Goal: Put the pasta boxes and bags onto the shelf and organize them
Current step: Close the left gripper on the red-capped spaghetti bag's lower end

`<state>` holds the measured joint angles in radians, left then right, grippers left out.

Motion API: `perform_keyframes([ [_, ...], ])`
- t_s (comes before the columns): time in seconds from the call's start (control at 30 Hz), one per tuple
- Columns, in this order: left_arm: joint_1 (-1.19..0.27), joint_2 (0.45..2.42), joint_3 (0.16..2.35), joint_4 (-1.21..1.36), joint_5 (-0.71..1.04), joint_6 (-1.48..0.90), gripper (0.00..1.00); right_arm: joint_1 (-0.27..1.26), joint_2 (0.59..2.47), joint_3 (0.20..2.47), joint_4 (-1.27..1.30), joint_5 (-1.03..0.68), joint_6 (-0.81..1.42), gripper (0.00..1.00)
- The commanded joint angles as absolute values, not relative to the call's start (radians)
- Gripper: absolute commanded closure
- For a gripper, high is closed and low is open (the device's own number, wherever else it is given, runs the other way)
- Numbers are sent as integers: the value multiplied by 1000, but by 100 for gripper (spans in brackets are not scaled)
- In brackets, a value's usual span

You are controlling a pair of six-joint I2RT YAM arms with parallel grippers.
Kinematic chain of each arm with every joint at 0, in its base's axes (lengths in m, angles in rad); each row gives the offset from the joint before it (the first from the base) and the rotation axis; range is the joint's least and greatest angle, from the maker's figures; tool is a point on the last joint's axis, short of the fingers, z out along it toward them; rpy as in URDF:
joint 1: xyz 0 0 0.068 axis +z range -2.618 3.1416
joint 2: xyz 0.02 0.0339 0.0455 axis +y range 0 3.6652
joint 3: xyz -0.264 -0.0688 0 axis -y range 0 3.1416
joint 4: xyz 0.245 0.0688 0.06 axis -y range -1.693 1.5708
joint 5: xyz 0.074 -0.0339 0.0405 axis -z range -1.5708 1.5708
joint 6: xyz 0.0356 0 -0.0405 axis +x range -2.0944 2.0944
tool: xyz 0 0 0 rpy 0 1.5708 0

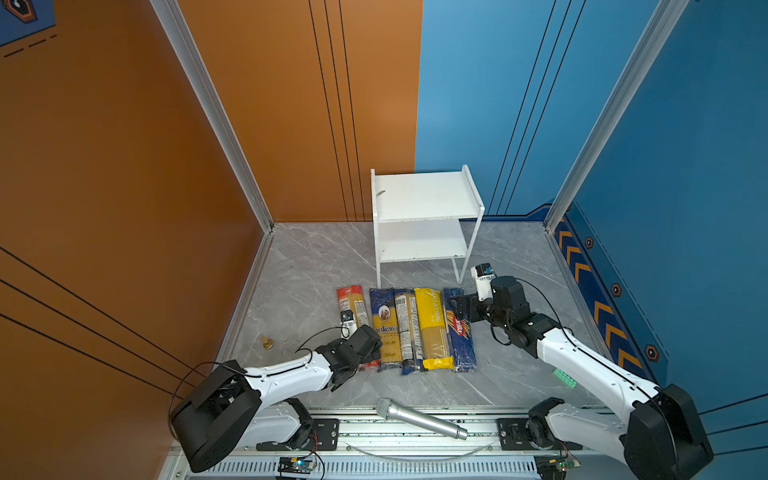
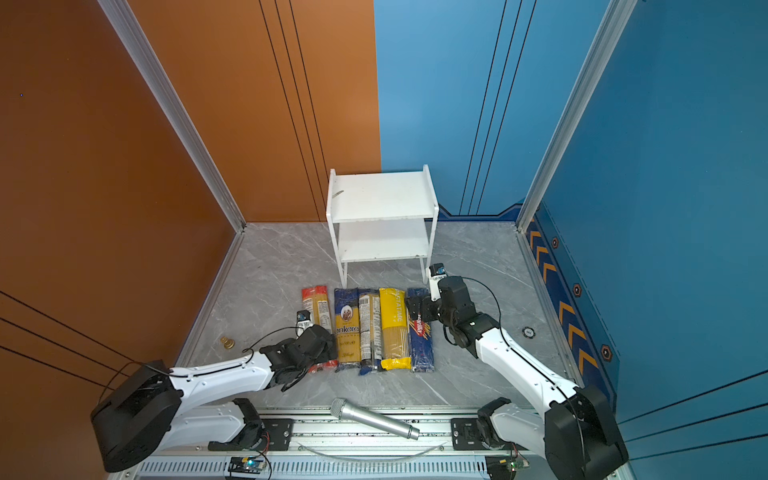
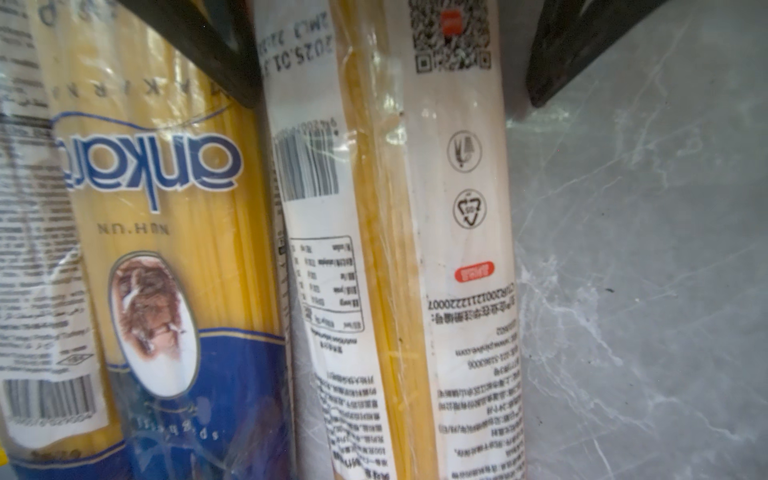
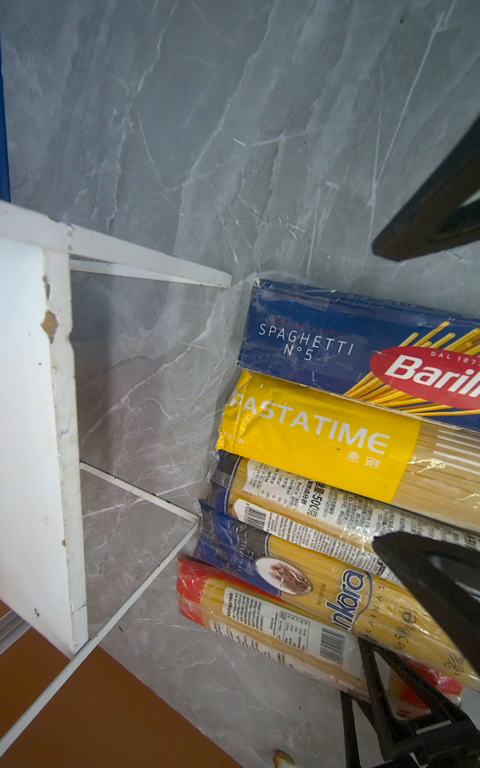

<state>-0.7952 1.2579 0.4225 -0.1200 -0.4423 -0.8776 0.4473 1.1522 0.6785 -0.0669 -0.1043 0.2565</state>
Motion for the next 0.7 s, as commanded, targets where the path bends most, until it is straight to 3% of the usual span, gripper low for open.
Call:
perform_keyframes([
  [0.0,-807,1320,439,-246,-428,-901,2,455,1164,673,-32,-92,270,0],
  [0.3,-812,1369,454,-258,-407,-908,5,459,1177,678,-29,-89,265,0],
  [0.67,-819,1241,367,-338,-427,-989,9,462,1196,681,-12,-96,265,0],
])
